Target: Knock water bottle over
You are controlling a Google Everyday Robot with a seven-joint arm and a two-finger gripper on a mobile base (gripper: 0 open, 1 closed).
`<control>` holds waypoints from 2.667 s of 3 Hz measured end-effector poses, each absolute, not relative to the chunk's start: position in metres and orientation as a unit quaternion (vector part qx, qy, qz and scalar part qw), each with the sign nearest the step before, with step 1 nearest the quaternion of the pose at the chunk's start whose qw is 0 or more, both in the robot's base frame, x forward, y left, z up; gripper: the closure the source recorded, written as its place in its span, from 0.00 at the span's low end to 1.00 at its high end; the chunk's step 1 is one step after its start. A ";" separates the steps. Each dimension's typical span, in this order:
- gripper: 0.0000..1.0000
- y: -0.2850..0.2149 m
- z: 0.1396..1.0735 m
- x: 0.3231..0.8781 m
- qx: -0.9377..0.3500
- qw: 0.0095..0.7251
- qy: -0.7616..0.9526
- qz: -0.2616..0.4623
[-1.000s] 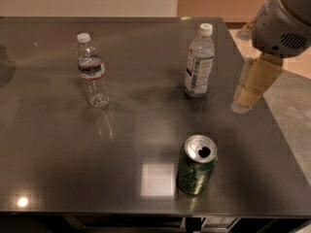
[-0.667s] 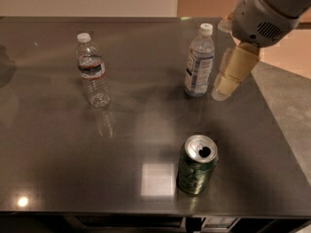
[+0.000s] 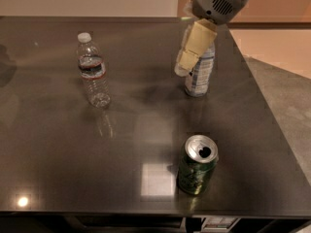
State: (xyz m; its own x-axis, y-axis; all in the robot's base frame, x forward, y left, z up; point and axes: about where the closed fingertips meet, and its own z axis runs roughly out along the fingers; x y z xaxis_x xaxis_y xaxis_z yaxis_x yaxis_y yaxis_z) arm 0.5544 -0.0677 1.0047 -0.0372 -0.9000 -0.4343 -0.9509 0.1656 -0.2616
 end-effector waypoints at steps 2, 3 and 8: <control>0.00 -0.007 0.996 0.593 -0.634 0.275 0.719 0.079; 0.00 0.018 0.983 0.601 -0.623 0.290 0.720 0.096; 0.08 0.168 0.924 0.589 -0.636 0.305 0.680 0.200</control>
Offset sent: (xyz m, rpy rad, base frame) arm 0.0632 0.0944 -0.0270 0.1329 0.0154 -0.0422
